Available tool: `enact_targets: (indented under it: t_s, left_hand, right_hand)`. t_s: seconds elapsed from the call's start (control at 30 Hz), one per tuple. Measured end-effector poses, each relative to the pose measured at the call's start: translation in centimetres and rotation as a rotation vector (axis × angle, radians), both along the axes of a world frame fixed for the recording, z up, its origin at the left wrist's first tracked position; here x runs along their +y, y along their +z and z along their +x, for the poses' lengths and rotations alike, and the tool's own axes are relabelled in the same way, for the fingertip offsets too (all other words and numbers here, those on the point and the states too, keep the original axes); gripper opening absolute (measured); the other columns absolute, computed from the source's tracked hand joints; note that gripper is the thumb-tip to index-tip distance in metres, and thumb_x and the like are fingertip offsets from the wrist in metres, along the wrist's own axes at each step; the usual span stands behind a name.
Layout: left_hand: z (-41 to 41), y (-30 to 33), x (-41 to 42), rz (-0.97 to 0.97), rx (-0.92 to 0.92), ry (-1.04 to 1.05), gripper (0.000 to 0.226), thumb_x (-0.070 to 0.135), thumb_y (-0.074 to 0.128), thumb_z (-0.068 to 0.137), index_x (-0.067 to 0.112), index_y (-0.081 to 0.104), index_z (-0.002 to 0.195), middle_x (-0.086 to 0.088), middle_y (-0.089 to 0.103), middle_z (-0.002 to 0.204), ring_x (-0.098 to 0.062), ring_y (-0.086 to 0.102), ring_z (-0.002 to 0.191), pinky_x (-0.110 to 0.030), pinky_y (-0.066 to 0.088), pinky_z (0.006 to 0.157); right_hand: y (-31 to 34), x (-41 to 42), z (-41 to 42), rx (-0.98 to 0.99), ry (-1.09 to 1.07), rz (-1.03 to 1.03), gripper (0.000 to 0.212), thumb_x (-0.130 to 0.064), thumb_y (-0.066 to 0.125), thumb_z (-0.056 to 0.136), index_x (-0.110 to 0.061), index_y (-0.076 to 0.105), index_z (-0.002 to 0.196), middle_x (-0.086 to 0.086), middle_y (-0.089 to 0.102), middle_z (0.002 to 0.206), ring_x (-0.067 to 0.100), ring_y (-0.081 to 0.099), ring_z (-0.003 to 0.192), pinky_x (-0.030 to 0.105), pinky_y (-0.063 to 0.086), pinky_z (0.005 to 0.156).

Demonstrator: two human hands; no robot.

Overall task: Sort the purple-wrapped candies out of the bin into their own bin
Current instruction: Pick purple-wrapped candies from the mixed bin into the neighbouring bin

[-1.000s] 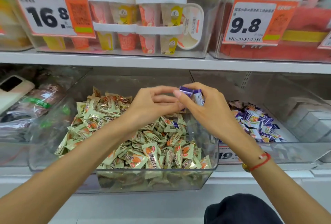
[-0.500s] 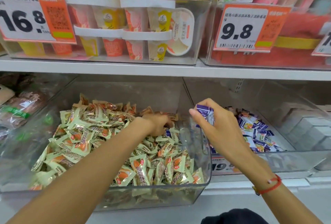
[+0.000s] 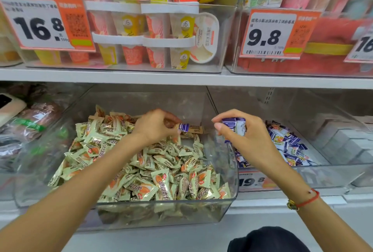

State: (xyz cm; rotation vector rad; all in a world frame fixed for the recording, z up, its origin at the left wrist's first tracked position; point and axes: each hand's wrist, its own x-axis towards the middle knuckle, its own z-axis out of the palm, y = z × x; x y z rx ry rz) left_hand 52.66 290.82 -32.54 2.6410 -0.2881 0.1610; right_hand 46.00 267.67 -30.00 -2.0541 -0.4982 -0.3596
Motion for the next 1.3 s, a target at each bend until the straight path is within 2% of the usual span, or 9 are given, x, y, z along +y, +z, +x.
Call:
enact_targets:
  t_s: [0.27, 0.4, 0.53, 0.7, 0.8, 0.87, 1.0, 1.13, 1.3]
  left_hand:
    - [-7.7, 3.1, -0.7, -0.606, -0.143, -0.058, 0.021, 0.034, 0.081, 0.071, 0.029, 0.074, 0.090, 0.011, 0.073, 0.082, 0.000, 0.068, 0.079, -0.030, 0.057, 0.077]
    - [-9.9, 3.8, -2.5, -0.788, -0.161, -0.146, 0.030, 0.015, 0.081, 0.072, 0.018, 0.072, 0.101, 0.006, 0.074, 0.090, -0.003, 0.068, 0.086, -0.020, 0.054, 0.079]
    - [-10.6, 2.5, -0.6, -0.202, -0.184, -0.073, 0.058, 0.035, 0.074, 0.079, 0.038, 0.050, 0.132, 0.028, 0.049, 0.127, 0.012, 0.044, 0.118, -0.020, 0.034, 0.106]
    - [-10.2, -0.2, 4.6, 0.389, 0.017, 0.035, 0.062, 0.064, 0.034, 0.089, 0.036, 0.033, 0.144, 0.011, 0.029, 0.153, -0.013, 0.021, 0.142, -0.036, 0.018, 0.116]
    - [-10.0, -1.0, 5.5, 0.414, 0.109, 0.036, 0.072, 0.072, 0.015, 0.084, 0.039, 0.028, 0.146, 0.013, 0.025, 0.154, -0.014, 0.010, 0.145, -0.037, 0.009, 0.116]
    - [-10.0, -1.2, 5.5, 0.436, 0.096, 0.026, 0.082, 0.080, 0.004, 0.079, 0.039, 0.027, 0.146, 0.013, 0.025, 0.154, -0.013, 0.010, 0.145, -0.036, 0.008, 0.116]
    - [-9.7, -1.4, 5.6, 0.436, 0.089, 0.034, 0.084, 0.082, 0.004, 0.078, 0.039, 0.029, 0.146, 0.013, 0.026, 0.154, -0.013, 0.011, 0.144, -0.036, 0.009, 0.115]
    - [-11.1, -1.0, 5.5, 0.334, -0.030, 0.026, 0.088, 0.077, 0.000, 0.074, 0.036, 0.036, 0.143, 0.014, 0.032, 0.151, -0.011, 0.021, 0.141, -0.033, 0.015, 0.113]
    - [-13.2, 0.0, 9.1, 0.236, -0.412, 0.222, 0.044, 0.051, 0.039, 0.093, 0.027, 0.060, 0.124, 0.008, 0.057, 0.129, -0.015, 0.047, 0.123, -0.039, 0.039, 0.099]
  right_hand:
    - [0.8, 4.6, -0.9, 0.011, 0.015, 0.071, 0.040, -0.056, 0.063, 0.076, -0.032, 0.067, 0.107, -0.019, 0.066, 0.084, -0.004, 0.062, 0.076, 0.011, 0.044, 0.068]
    - [1.0, 5.9, -1.4, -0.007, 0.013, 0.176, 0.012, -0.034, 0.064, 0.089, -0.023, 0.068, 0.094, -0.010, 0.070, 0.079, 0.005, 0.066, 0.074, 0.025, 0.054, 0.067]
    - [0.2, 3.0, -2.2, -0.143, -0.185, 0.211, 0.009, -0.025, 0.058, 0.094, -0.023, 0.064, 0.088, -0.009, 0.065, 0.079, 0.003, 0.057, 0.072, 0.014, 0.043, 0.065]
    - [-1.4, -4.1, 1.6, -0.292, -0.567, -0.216, 0.016, -0.029, 0.049, 0.098, -0.019, 0.059, 0.104, 0.001, 0.057, 0.104, 0.015, 0.050, 0.080, 0.029, 0.031, 0.064]
    - [-3.8, -6.4, 5.4, -0.030, -0.524, -0.615, 0.039, -0.038, 0.039, 0.099, -0.015, 0.052, 0.128, 0.016, 0.048, 0.128, 0.036, 0.047, 0.108, 0.041, 0.038, 0.083]
    - [-5.5, -6.8, 6.9, 0.300, -0.351, -0.874, 0.054, -0.048, 0.030, 0.100, -0.023, 0.031, 0.147, 0.010, 0.027, 0.153, 0.034, 0.021, 0.140, 0.044, 0.019, 0.109]
    - [-5.9, -7.1, 8.7, 0.501, -0.280, -1.059, 0.063, -0.060, 0.018, 0.097, -0.032, 0.007, 0.153, -0.002, 0.004, 0.161, 0.028, -0.001, 0.147, 0.052, 0.004, 0.117]
    - [-6.1, -7.2, 8.3, 0.444, -0.336, -0.949, 0.062, -0.061, 0.024, 0.096, -0.033, 0.017, 0.151, 0.004, 0.016, 0.159, 0.035, 0.012, 0.144, 0.054, 0.010, 0.115]
    - [-3.4, -5.8, 4.2, -0.165, -0.357, -0.605, 0.043, -0.039, 0.052, 0.092, -0.011, 0.060, 0.124, 0.016, 0.061, 0.119, 0.040, 0.053, 0.109, 0.051, 0.044, 0.093]
